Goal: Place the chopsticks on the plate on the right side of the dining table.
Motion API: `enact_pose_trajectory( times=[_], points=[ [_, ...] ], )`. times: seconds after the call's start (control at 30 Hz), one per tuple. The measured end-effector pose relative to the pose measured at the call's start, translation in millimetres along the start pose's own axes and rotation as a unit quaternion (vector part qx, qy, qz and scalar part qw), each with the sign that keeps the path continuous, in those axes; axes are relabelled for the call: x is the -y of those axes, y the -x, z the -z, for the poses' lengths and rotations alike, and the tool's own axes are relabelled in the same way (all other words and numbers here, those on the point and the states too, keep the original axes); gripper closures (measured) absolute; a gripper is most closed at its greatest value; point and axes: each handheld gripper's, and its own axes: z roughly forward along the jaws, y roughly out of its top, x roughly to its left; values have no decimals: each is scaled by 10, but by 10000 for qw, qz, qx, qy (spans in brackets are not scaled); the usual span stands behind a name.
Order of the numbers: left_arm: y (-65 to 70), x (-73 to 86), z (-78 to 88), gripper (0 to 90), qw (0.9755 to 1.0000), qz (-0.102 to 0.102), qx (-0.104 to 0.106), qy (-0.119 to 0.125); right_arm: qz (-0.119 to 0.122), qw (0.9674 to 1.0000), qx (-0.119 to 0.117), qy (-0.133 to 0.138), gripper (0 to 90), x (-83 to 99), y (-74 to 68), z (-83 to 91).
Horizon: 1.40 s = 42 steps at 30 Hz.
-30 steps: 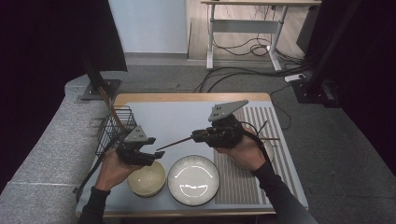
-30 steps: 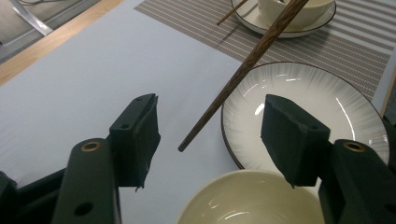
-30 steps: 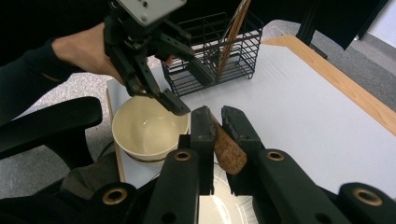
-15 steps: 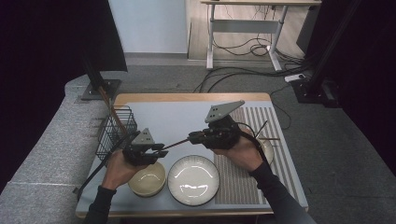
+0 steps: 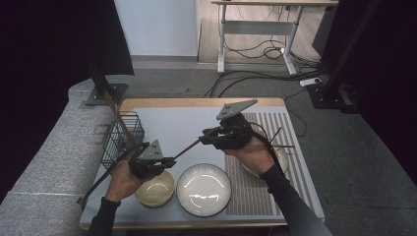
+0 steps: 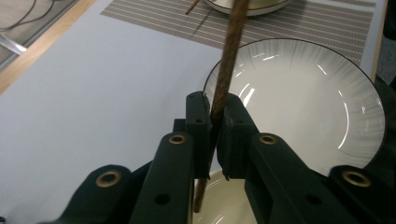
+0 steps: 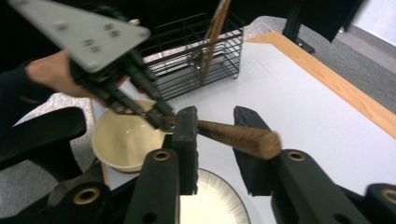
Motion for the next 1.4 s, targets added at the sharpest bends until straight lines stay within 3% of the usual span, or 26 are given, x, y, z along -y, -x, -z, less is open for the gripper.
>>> enact_pose_trajectory(
  times=[0.2,0.27,0.37,0.5,0.7,1.0,1.4],
  points=[
    [-2,-25,24,862,10000,26,61,-42,-132,9997,229,-3,604,-15,96,-50],
    [-5,-26,18,862,9999,26,74,-105,-116,9992,371,-2,514,-29,90,-54],
    [0,-26,-2,862,9998,42,105,-181,-234,9989,394,111,392,-57,93,-57],
    [13,-27,-22,861,9997,29,128,-201,-140,9966,790,176,310,-99,75,-75],
    [2,-22,36,861,9999,46,96,-134,-3,9913,1310,79,280,-67,135,-110],
    [-31,5,140,860,9995,92,220,195,-111,9894,1448,-74,280,110,298,-144],
    [-51,26,186,857,9995,70,200,236,-375,9874,1518,-224,282,414,510,-219]
  ],
)
